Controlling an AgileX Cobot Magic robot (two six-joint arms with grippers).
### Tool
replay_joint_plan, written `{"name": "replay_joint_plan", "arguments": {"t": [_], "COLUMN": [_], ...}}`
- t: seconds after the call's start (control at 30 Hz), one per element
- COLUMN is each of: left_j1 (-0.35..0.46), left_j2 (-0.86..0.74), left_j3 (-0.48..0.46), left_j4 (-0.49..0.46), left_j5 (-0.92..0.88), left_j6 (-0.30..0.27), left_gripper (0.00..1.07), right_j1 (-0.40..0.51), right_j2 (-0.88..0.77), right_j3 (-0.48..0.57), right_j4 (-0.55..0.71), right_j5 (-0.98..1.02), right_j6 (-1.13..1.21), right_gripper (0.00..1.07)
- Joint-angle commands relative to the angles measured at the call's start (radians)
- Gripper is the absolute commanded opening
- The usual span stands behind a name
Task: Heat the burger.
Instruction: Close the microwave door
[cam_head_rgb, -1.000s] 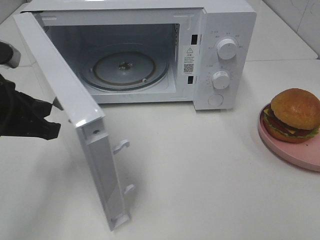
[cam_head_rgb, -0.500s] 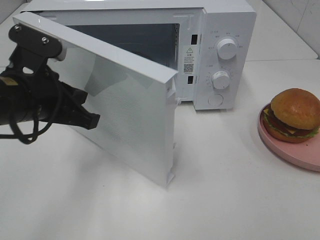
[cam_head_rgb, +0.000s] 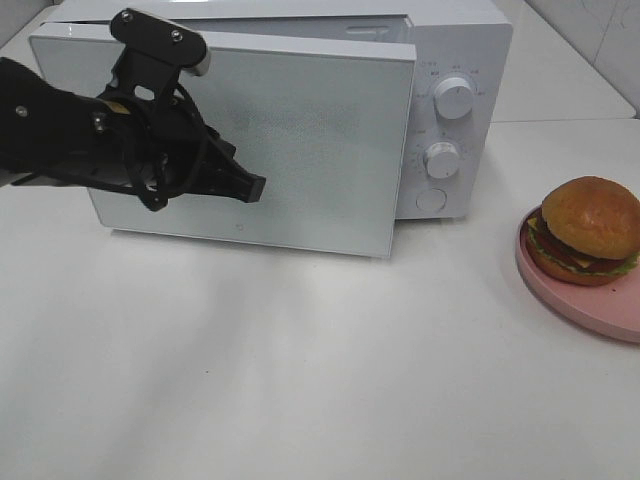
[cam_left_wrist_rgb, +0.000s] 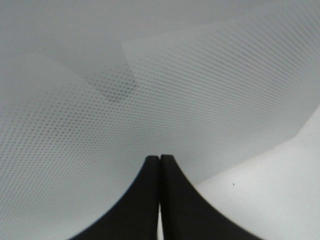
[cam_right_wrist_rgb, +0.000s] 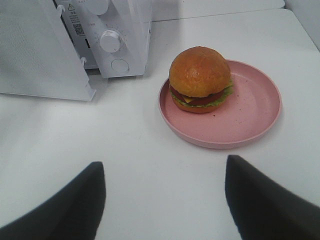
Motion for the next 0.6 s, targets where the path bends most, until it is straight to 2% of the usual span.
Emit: {"name": "replay_joint_plan", "arguments": {"t": [0.03, 0.37, 0.6], "left_j1": [-0.007, -0.007, -0.007], "left_j2": [0.012, 0.086, 0.175], "left_j3": [-0.041, -0.162, -0.305], "left_j4": [0.005, 0.029, 0.085], "left_j5": [0.014, 0.017, 0.102], "left_j6": [0.0, 0.0, 0.0], "left_gripper": [0.0, 0.0, 0.0], "right_j1": [-0.007, -0.007, -0.007], "right_j2": [-0.028, -0.028, -0.028], "right_j3": [0.001, 0.001, 0.001], "right_j4": [-0.008, -0.008, -0.008], "right_j5": [-0.009, -0.01, -0.01], "right_j6": [-0.014, -0.014, -0.014], "right_gripper": [0.64, 0.64, 0.64]}}
